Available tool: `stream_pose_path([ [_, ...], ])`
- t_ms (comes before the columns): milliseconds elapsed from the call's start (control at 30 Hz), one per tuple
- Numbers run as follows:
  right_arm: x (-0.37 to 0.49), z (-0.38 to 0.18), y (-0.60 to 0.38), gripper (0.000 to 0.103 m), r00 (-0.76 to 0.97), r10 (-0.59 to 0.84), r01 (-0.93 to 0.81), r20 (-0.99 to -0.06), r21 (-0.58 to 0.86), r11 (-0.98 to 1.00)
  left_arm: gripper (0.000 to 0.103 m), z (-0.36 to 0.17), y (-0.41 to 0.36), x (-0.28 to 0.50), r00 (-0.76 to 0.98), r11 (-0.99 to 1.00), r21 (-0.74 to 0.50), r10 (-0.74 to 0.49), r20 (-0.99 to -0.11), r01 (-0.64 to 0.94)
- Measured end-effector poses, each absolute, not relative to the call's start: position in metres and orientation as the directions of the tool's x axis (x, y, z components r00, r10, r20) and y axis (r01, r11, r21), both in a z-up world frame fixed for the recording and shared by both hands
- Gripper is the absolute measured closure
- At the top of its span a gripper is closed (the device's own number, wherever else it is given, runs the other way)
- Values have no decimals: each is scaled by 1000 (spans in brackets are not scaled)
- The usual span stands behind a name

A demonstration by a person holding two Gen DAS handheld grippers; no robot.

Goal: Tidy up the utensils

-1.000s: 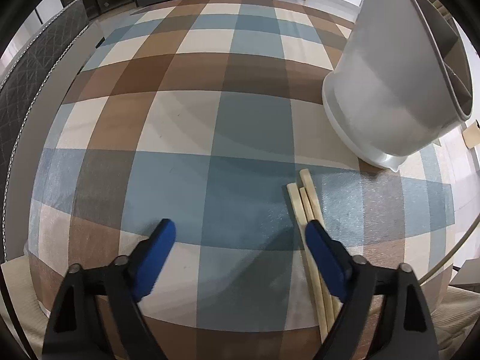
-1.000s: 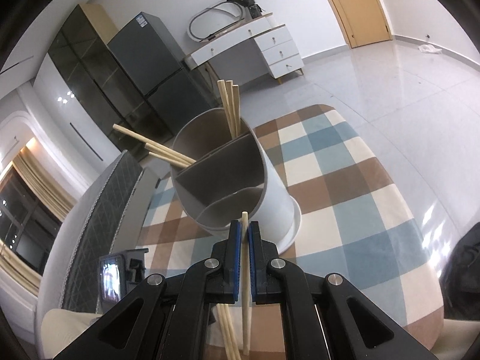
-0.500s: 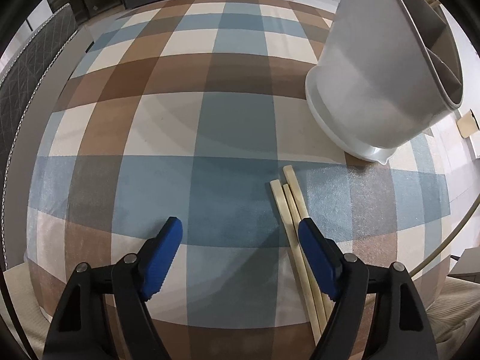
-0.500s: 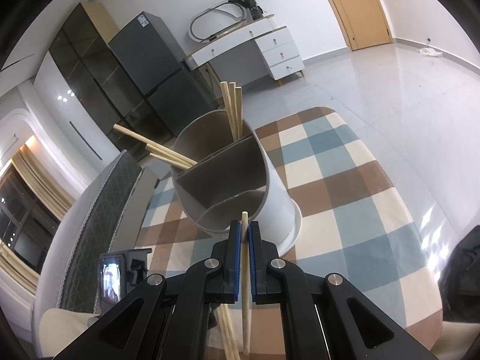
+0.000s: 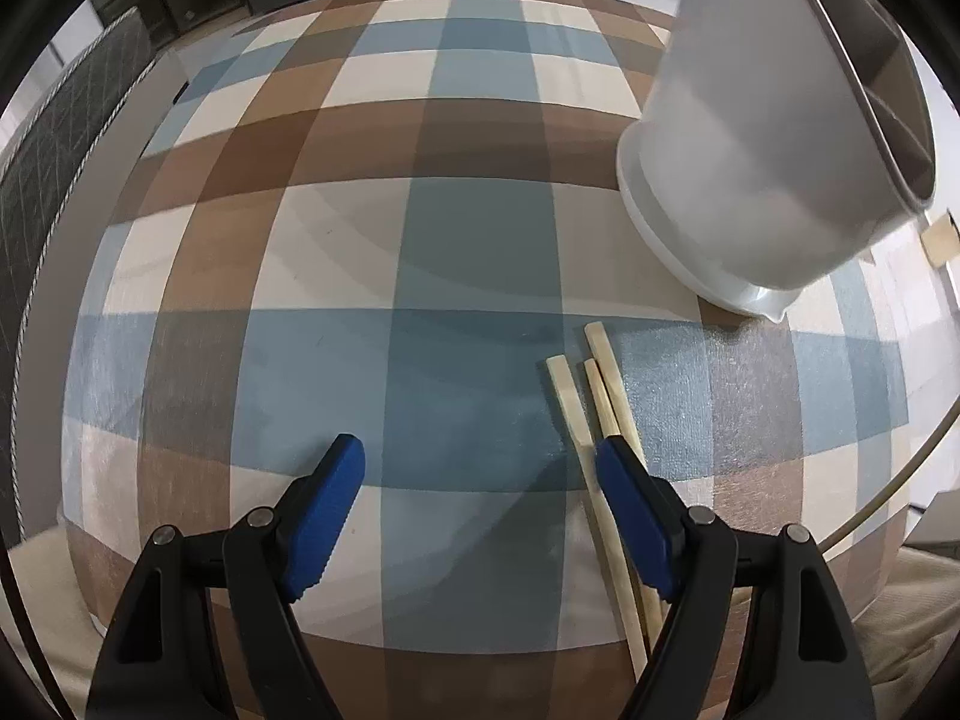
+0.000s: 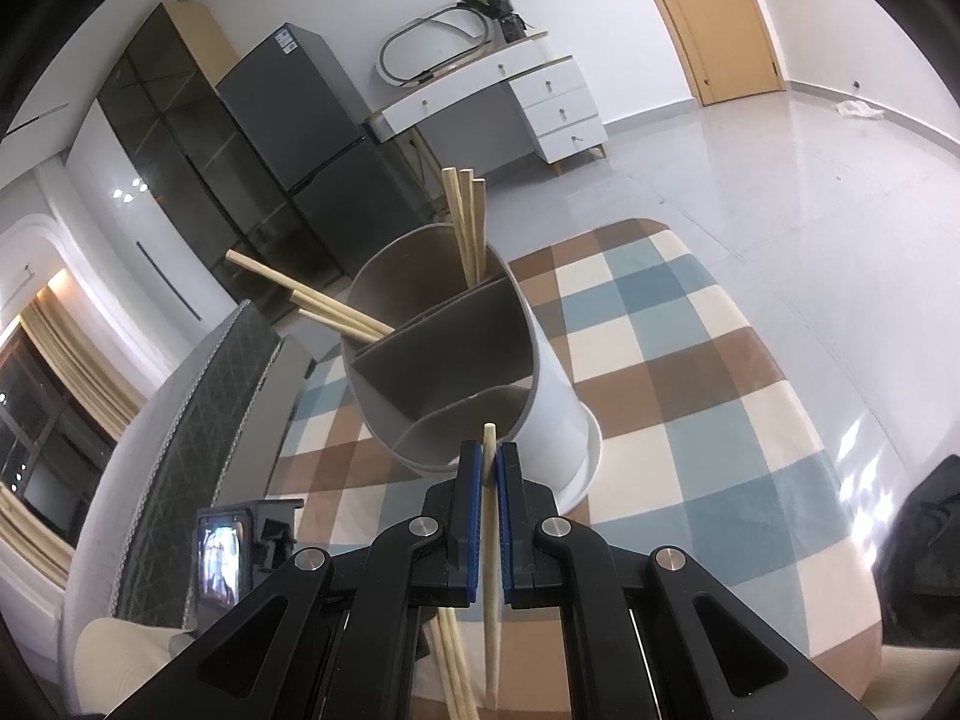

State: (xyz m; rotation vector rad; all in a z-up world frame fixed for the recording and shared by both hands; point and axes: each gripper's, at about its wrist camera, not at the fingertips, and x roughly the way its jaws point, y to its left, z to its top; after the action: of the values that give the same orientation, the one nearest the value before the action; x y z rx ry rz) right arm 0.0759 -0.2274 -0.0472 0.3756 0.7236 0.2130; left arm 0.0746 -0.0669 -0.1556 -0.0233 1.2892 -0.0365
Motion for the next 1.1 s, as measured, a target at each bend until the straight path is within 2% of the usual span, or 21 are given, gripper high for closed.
stream_pose_path([
  [67,76,-47,-228,99,732,316,-57,-604,408,911,24,-154,-73,73,292,999,-2,-12,-956,35],
  [167,76,-47,-229,99,731,314,-51,-606,411,910,25,-156,-71,75,272,999,-38,-42,-961,20],
  [267,76,-47,-229,99,731,316,-51,-604,413,909,32,-155,-70,76,275,999,-46,-48,-960,13],
  [333,77,-46,-228,99,733,316,-54,-603,411,910,49,-151,-70,75,292,999,-48,-51,-955,17],
  [400,76,-46,-228,99,734,315,-53,-602,411,910,76,-149,-71,76,302,998,-51,-59,-952,37],
  [433,76,-46,-228,99,733,315,-53,-602,411,910,83,-148,-71,78,302,997,-53,-66,-951,52],
  [467,76,-45,-228,99,733,316,-54,-602,412,910,94,-148,-74,79,299,996,-59,-75,-951,62],
  [500,76,-45,-229,99,734,316,-54,-601,411,910,98,-148,-75,81,296,996,-65,-83,-952,68],
  [633,75,-42,-228,99,738,316,-58,-596,410,910,101,-145,-73,90,308,990,-124,-138,-941,65],
  [800,67,-36,-223,99,746,319,-90,-585,385,918,101,-122,-61,82,425,980,-187,-195,-884,60],
  [1100,39,-19,-206,99,782,306,-154,-543,307,939,101,-45,-35,34,691,950,-291,-288,-663,117],
])
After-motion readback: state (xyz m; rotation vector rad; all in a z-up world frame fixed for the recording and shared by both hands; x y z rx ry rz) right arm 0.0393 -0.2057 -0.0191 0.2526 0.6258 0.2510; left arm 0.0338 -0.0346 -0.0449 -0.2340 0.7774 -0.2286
